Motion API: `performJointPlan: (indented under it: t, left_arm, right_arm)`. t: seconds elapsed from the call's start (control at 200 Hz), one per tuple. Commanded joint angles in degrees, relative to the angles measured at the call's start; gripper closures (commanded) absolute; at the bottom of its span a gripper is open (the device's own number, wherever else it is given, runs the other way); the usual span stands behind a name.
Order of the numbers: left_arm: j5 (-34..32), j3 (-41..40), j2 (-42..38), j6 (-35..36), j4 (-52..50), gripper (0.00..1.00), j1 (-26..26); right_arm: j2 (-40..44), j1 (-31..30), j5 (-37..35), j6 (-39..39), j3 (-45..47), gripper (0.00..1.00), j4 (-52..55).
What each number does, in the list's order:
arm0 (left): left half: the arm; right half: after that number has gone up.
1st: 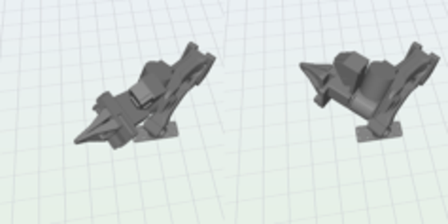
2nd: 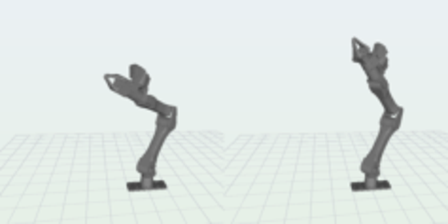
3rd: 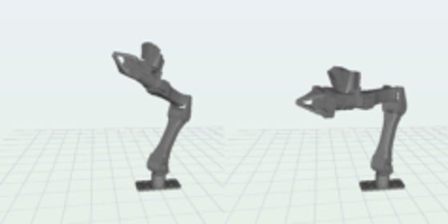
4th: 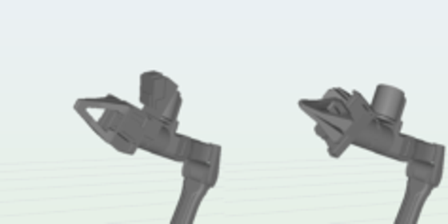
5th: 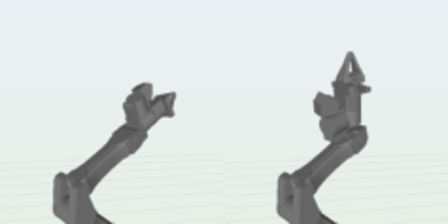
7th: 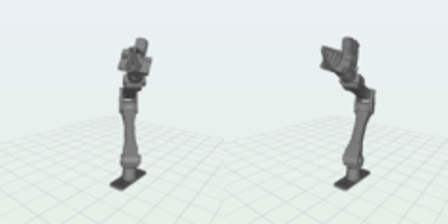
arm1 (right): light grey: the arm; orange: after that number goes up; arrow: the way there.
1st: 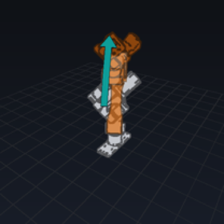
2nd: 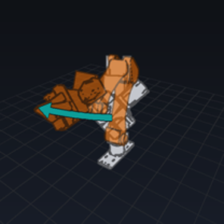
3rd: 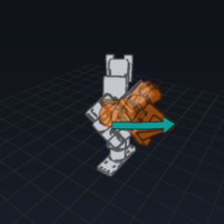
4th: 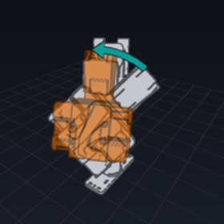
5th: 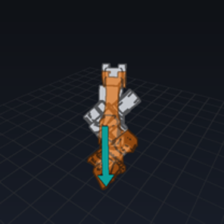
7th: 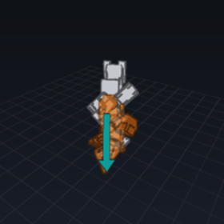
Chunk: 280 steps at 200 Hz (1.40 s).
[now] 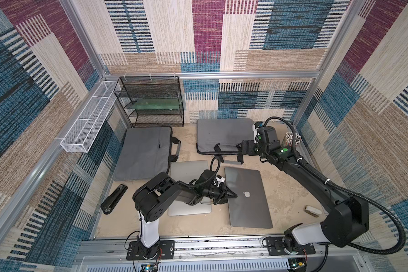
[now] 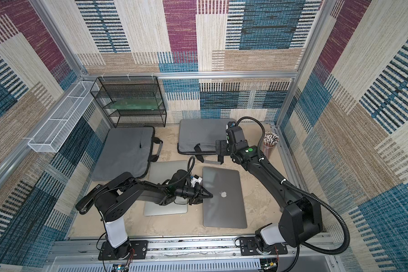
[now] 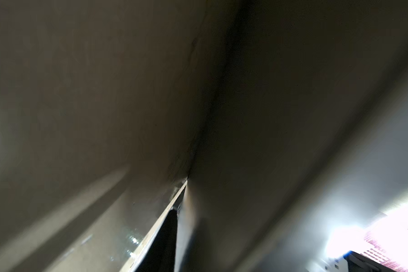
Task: Open the zippered laptop bag and take out the laptop
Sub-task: Place the laptop at the center of the board.
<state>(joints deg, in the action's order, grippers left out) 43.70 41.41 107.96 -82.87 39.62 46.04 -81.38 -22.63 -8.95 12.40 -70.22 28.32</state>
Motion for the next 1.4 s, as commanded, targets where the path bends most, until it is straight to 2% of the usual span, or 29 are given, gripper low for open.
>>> performJointPlan:
  t: [0.0, 0.12, 0.411, 0.596, 0.861, 1.247, 1.397]
  left_arm:
    - [-0.1, -0.3, -0.1, -3.2, -0.9, 0.72, 0.1]
    - [-0.5, -1.0, -0.8, -3.1, -1.8, 0.7, 0.1]
    - [-1.6, -2.5, -3.0, -2.2, -5.6, 0.45, 0.1]
    - [-3.4, -2.3, -6.9, 0.8, -12.6, 0.37, -0.1]
    - [-5.6, 0.0, -12.0, 6.7, -23.5, 0.35, -0.7]
    - [-6.8, -0.4, -13.7, 7.5, -25.6, 0.35, -1.1]
    - [-8.8, 0.6, -17.0, 10.7, -30.8, 0.35, -1.8]
  right_arm:
    - [0.4, 0.0, 0.7, 0.5, 0.2, 0.05, -2.0]
    - [0.4, 0.1, 0.7, 0.5, 0.4, 0.05, -2.0]
    - [0.3, 0.1, 1.2, 0.7, 1.1, 0.05, -2.3]
    - [0.6, 0.1, 1.1, 0.8, 1.3, 0.05, -2.3]
    - [1.1, 0.4, 1.0, 0.8, 1.6, 0.05, -2.6]
    - [1.0, 0.6, 1.5, 1.0, 1.8, 0.05, -2.8]
    - [1.0, 0.8, 1.5, 1.0, 2.5, 0.05, -3.4]
